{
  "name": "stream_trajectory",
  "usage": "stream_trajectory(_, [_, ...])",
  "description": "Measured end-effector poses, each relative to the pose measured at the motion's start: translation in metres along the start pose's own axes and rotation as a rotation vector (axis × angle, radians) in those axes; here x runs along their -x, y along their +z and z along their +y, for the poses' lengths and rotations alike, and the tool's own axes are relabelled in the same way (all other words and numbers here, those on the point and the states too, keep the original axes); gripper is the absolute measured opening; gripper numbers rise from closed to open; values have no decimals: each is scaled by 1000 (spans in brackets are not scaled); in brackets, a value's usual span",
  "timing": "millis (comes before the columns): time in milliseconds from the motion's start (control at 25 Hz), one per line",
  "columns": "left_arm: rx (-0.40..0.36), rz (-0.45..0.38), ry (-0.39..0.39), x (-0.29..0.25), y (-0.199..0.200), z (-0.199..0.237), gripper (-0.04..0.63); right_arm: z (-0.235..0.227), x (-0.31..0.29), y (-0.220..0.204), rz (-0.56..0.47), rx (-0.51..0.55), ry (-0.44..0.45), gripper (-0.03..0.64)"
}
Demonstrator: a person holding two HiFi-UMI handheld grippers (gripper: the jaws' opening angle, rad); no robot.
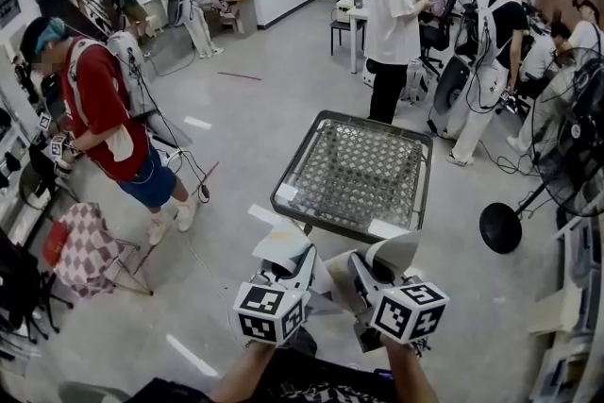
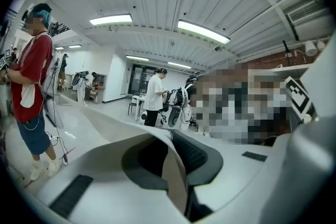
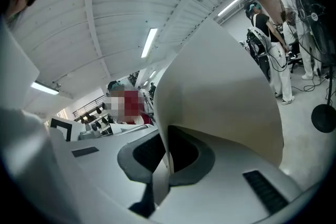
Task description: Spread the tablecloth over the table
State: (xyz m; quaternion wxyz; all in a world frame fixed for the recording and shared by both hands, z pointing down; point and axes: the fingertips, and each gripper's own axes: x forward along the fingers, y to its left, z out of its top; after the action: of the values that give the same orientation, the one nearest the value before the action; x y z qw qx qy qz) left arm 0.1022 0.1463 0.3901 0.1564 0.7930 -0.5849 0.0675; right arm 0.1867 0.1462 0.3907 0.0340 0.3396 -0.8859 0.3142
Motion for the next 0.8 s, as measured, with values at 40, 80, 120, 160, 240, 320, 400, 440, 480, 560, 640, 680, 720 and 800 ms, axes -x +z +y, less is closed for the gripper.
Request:
stream_trajectory(40, [-3,1,2,-2,5,15,44,5,-16,3,4,-2,1,17])
stream_trajectory(80, [-9,0,3,-4,10,30,44,10,-31,6,6,-9,3,17])
stream_trajectory(120, [-13,-2,4,-7,14,45,44,13,-45,9,4,-20,5,17])
stream_trajectory(160, [-17,-4,4,-9,18,59,44,16,-58,11,1,-31,6,17])
stream_trajectory(240, [-24,-12,10,-13,26,90,43,24,-86,16,-4,-46,12,17])
stream_trajectory(320, [-30,-21,22,-15,34,122,43,35,-115,20,-4,-52,25,17])
stream_trajectory(400, [-32,-30,35,-19,42,151,43,46,-141,26,0,-49,36,17])
stream_trajectory(440, [-31,-35,41,-20,46,165,43,51,-154,29,1,-46,42,17])
stream_trajectory(480, [-29,-40,47,-21,50,178,43,56,-165,32,2,-45,47,17])
stream_trajectory(560, [-28,-50,56,-21,59,203,43,65,-188,38,3,-44,56,17])
stream_trajectory(640, [-28,-63,66,-20,67,226,43,75,-210,43,5,-39,64,17])
stream_trajectory(680, [-29,-69,73,-19,70,237,43,79,-221,45,8,-36,69,17])
stream_trajectory(720, [-30,-76,80,-18,73,247,43,84,-231,47,11,-34,76,17])
stream_trajectory(800, [-30,-86,94,-16,78,267,43,92,-250,49,20,-33,95,17])
